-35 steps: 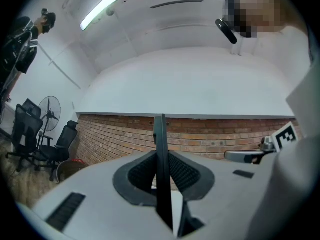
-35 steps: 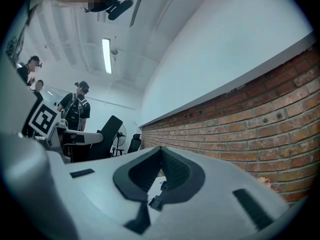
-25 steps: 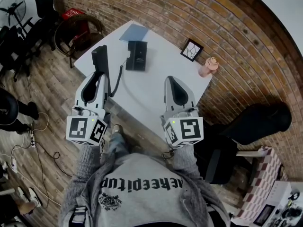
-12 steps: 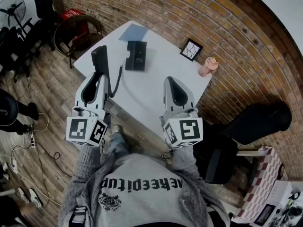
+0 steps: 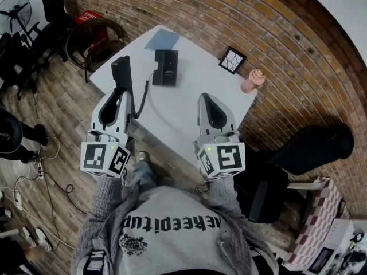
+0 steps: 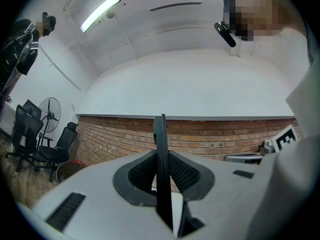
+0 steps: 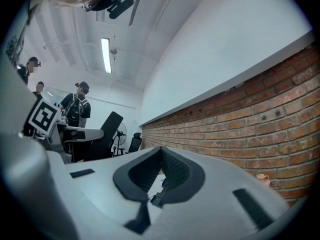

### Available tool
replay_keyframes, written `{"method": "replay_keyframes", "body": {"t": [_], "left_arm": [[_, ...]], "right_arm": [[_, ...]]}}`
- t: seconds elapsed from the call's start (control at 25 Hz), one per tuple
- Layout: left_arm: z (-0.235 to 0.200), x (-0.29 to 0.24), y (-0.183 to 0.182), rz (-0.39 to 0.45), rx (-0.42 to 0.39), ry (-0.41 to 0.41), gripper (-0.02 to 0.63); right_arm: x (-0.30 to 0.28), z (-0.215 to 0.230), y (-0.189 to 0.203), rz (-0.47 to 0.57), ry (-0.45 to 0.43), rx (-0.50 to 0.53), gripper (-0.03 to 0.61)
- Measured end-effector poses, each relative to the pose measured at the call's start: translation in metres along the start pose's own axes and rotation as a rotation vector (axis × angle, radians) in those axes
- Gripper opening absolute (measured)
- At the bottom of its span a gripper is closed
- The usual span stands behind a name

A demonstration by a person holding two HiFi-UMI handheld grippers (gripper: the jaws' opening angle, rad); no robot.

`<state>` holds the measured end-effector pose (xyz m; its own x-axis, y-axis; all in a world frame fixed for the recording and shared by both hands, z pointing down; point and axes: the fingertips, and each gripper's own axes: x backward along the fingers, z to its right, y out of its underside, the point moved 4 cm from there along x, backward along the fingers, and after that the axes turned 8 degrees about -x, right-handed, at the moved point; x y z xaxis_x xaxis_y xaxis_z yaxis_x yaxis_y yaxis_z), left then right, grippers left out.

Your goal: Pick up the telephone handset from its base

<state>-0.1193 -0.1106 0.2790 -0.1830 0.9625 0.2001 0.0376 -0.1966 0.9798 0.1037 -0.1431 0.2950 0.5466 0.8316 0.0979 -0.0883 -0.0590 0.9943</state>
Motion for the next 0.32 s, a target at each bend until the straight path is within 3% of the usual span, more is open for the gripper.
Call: {"method": "replay_keyframes", "body": {"t": [0.32], "left_arm": [[-0.0016, -0.0002, -0.0018, -0.001, 0.003, 0.0, 0.071]], "right_arm": [[-0.0016, -0.0015, -0.0021, -0.001, 0.001, 0.0, 0.003]]}}
